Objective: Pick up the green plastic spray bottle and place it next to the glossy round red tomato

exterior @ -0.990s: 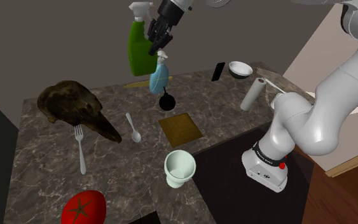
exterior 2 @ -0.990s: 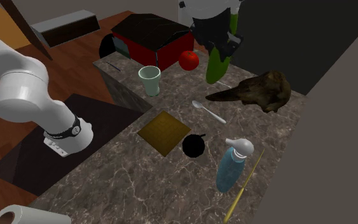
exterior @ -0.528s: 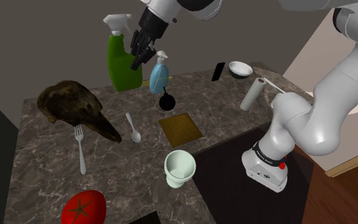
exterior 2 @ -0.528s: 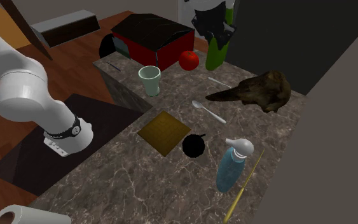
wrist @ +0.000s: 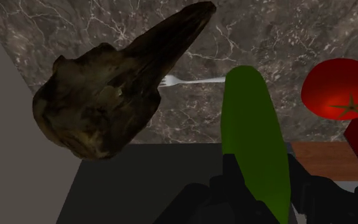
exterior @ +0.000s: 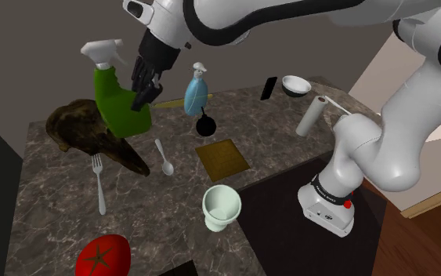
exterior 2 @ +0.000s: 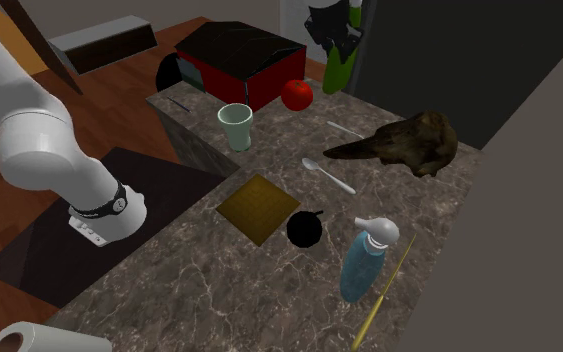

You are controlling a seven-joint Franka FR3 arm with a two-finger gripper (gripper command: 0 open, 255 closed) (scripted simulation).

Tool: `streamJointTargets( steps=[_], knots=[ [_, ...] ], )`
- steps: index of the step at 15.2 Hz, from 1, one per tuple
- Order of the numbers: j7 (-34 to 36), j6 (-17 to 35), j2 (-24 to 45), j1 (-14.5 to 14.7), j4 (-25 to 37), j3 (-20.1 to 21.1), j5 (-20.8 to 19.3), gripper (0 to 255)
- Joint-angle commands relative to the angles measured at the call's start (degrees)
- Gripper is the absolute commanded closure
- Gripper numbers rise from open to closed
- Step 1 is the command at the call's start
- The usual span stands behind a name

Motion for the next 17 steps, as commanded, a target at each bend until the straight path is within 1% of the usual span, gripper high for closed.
streamJointTargets(
  steps=[1, 9, 13, 17],
  knots=[
    [2.43, 1.18, 1.6, 1.15, 1.12, 1.14, -0.45, 255],
    [11.55, 3.73, 11.24, 5.57, 10.2, 4.49, -2.46, 255],
    [16.11, 3.78, 17.07, 7.8, 16.73, 5.5, -3.8, 255],
    [20.58, 2.81, 23.71, 9.98, 24.96, 6.06, -5.15, 255]
  ],
)
